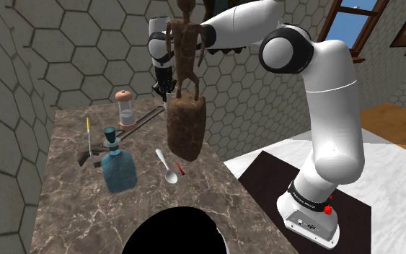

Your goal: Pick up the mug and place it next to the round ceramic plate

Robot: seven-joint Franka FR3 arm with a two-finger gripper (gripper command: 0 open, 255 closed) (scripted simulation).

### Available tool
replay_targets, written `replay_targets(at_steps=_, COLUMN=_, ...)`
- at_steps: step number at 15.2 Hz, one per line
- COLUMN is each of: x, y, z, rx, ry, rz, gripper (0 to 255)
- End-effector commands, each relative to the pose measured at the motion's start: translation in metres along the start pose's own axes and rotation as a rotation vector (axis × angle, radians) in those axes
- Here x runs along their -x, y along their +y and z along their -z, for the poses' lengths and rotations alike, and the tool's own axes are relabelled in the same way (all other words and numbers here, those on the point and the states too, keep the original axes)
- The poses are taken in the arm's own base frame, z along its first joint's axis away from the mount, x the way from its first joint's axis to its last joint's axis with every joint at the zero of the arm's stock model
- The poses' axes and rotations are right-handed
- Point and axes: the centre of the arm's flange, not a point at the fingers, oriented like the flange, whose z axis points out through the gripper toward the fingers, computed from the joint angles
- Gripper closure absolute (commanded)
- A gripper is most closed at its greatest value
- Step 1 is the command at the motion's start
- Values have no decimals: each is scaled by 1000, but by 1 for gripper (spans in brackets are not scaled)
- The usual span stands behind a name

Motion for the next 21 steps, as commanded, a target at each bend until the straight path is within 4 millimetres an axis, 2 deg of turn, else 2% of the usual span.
replay_targets(at_steps=1, x=-1, y=1, z=11, rx=0, ry=0, rz=0, gripper=255)
replay_targets(at_steps=21, x=-1, y=8, z=116, rx=0, ry=0, rz=0, gripper=255)
